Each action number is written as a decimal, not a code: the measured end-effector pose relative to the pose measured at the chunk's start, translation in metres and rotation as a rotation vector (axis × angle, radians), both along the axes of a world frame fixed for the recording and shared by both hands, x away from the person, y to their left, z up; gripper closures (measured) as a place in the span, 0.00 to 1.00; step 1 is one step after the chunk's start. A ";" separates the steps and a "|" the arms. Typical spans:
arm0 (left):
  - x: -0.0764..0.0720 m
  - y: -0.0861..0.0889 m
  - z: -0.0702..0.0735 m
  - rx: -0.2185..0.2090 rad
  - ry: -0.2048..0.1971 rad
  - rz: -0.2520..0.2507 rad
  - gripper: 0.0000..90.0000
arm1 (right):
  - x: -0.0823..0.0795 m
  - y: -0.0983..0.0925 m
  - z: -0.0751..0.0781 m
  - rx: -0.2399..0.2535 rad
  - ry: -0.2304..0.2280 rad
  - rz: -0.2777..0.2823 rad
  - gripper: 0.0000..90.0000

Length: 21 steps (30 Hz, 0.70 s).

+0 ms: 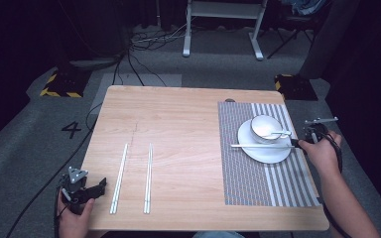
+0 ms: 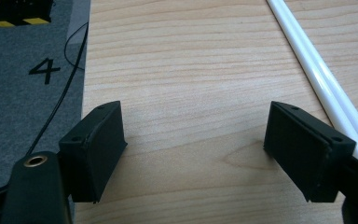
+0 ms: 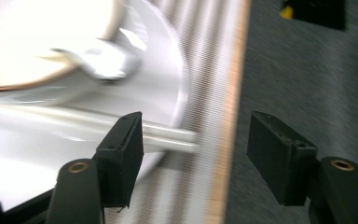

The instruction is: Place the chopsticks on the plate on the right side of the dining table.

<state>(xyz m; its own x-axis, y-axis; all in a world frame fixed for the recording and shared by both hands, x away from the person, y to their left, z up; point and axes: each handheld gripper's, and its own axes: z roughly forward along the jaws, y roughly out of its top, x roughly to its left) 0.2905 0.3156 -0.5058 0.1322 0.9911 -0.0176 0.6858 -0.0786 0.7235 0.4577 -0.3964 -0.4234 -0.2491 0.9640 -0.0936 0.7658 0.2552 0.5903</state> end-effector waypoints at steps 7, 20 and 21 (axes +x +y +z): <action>0.000 0.000 0.000 0.000 0.000 0.000 0.22 | -0.025 0.037 0.025 0.026 -0.071 0.141 0.40; 0.000 0.000 0.000 0.000 0.000 0.000 0.22 | -0.063 0.092 0.056 0.053 -0.122 0.321 0.38; 0.000 0.000 0.000 -0.001 0.000 0.000 0.22 | -0.066 0.095 0.057 0.054 -0.126 0.334 0.38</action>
<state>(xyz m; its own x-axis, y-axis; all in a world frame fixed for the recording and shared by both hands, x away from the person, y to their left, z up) 0.2906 0.3155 -0.5057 0.1326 0.9910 -0.0184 0.6859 -0.0783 0.7235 0.3917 -0.3015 -0.3661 -0.5407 0.8358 -0.0948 0.5659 0.4449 0.6941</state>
